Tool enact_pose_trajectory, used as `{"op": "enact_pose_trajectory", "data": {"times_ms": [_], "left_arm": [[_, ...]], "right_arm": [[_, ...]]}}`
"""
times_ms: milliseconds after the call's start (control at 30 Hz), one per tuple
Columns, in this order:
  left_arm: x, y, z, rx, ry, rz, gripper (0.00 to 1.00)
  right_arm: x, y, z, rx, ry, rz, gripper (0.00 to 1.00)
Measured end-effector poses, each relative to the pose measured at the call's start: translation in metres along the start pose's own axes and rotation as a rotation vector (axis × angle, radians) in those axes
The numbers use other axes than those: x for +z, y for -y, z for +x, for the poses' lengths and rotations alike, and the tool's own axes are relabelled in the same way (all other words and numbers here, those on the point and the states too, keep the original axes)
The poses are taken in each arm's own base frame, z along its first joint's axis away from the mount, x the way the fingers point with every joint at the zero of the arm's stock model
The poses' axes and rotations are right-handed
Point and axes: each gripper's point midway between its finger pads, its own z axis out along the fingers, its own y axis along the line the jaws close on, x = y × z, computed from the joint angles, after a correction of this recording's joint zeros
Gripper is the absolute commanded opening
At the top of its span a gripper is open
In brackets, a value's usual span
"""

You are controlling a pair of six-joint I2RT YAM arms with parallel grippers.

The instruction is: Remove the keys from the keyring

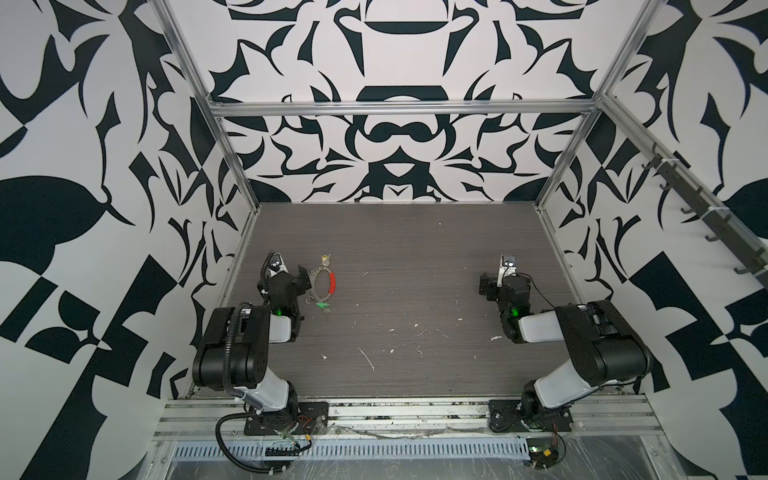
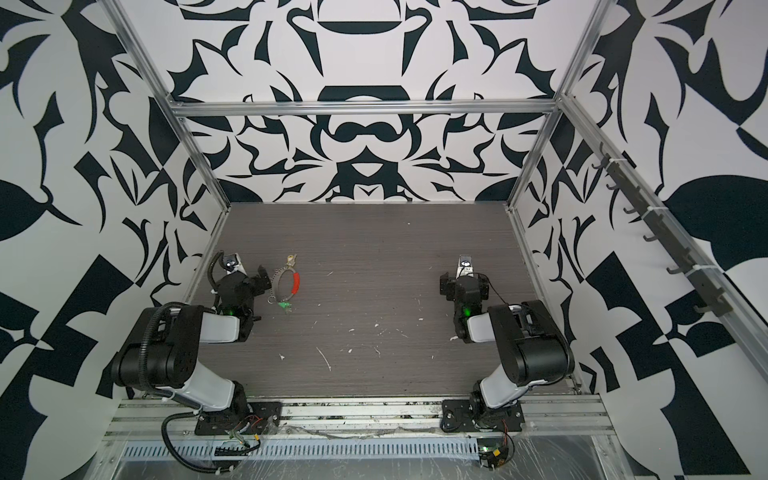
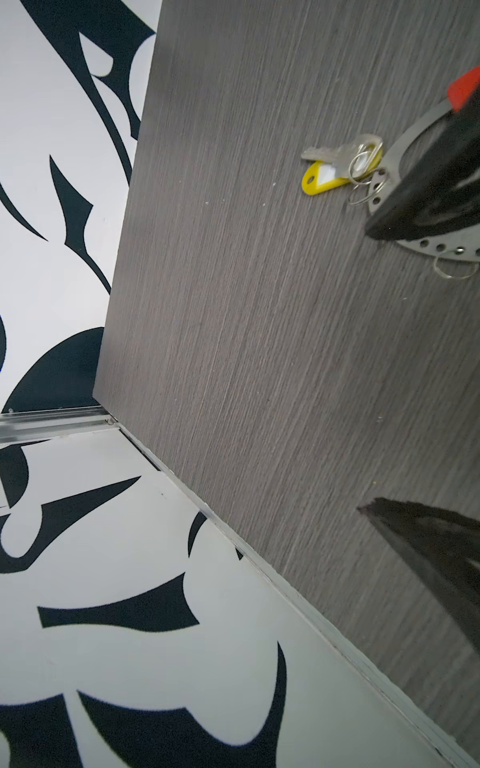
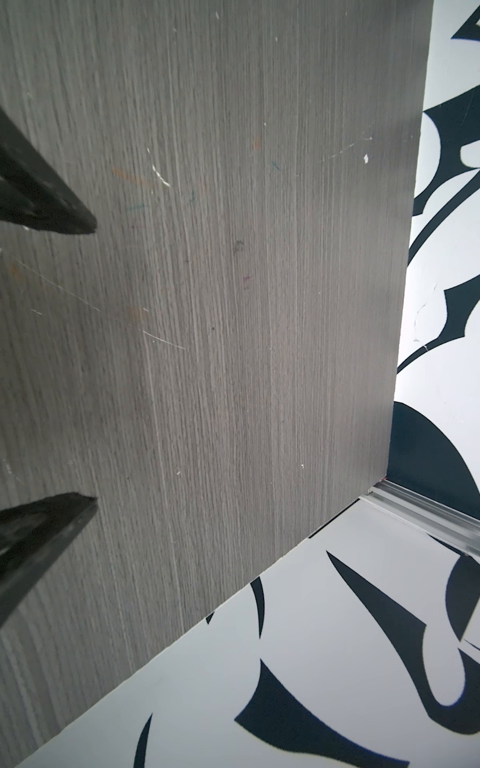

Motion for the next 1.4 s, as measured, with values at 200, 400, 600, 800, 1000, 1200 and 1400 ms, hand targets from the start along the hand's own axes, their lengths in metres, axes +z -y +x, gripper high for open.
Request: {"op": "enact_pose_trajectory", "data": {"times_ms": [200,400,600,800,1000,1200,1400], "left_arm": [[0.000,0.000,0.000,0.000,0.000,0.000,0.99],[0.000,0.000,0.000,0.000,0.000,-0.001,0.99],[-0.013,0.003,-0.031,0.001,0.003,0.009,0.99],[-0.045,0.003,-0.112,-0.170,0.169,0.036,0.99],[-0.066,-0.017,-0.125,-0.570,0.172,0.006,0.99],[-0.071,-0.038,-0.115,-0.846,0.108,0.005,0.99],[-0.078,-0.014,-0.107,-0.950,0.028,0.151,0.91]], "right_arm": [[0.000,0.000,0.000,0.000,0.000,0.000,1.00],[-0.001,-0.001,0.000,-0.002,-0.007,-0.006,1.00],[-0.008,-0.006,-0.031,-0.014,-0.034,-0.033,1.00],[-0.026,-0.025,-0.076,-0.001,0.020,-0.044,1.00],[-0.046,-0.016,-0.083,0.271,-0.027,0.027,1.00],[-0.051,0.005,-0.085,0.567,-0.049,0.012,0.95],[-0.052,-0.023,-0.054,0.620,-0.184,-0.110,0.92]]}}
